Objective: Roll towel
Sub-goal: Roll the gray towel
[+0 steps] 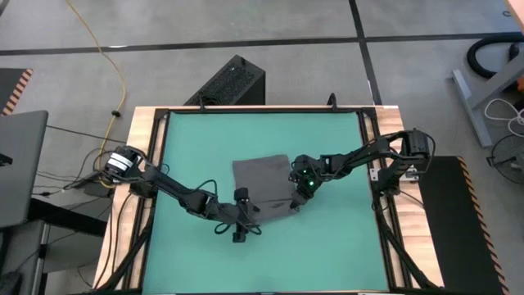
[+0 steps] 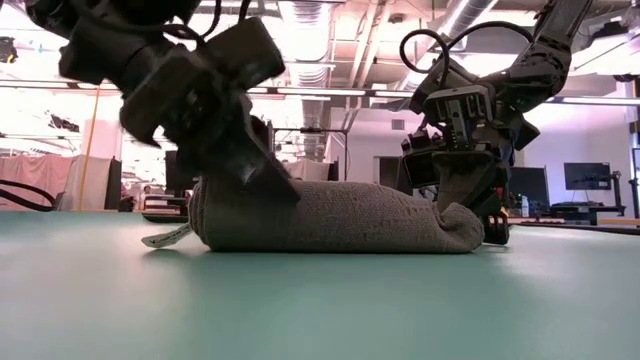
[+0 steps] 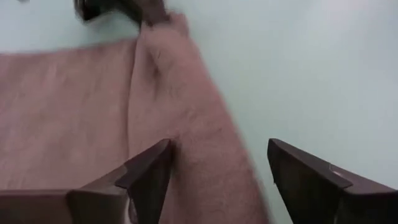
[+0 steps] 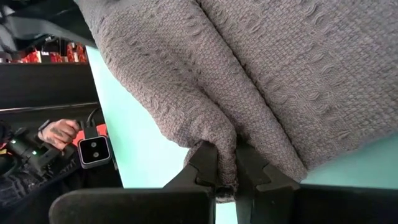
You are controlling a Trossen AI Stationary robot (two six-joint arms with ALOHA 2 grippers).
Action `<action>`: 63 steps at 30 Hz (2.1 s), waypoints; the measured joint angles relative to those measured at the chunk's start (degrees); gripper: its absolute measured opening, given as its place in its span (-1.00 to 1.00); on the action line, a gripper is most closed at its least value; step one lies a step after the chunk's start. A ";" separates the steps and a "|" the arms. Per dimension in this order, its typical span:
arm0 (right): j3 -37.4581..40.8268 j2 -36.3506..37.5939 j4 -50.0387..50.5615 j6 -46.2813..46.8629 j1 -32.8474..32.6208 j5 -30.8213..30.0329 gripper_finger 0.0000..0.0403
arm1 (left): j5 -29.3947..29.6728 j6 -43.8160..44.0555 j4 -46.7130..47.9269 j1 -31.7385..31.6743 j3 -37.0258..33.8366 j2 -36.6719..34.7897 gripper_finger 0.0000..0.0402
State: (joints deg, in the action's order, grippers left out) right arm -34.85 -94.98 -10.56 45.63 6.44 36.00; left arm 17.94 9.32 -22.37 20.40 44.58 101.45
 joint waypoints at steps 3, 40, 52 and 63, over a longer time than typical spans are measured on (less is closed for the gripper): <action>0.00 0.00 0.14 0.00 -0.02 -0.22 -0.82 | 2.91 1.20 0.50 0.27 0.03 -0.06 0.29; 0.11 12.08 5.76 -11.42 4.68 3.87 -0.07 | -35.72 31.97 -12.15 -20.45 -14.10 -0.35 -0.96; 0.07 23.09 8.79 -41.80 -23.14 -44.92 -0.10 | -42.13 36.99 -12.17 -24.79 -14.08 -0.27 -0.95; -0.02 11.04 1.09 -49.18 -27.35 -60.96 0.12 | -40.80 39.70 -12.29 -24.54 -14.08 -0.22 -0.94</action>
State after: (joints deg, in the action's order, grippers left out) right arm -34.87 -83.94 -9.47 -3.55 -20.92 -24.95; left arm -22.85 49.03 -34.66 -4.14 30.50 101.23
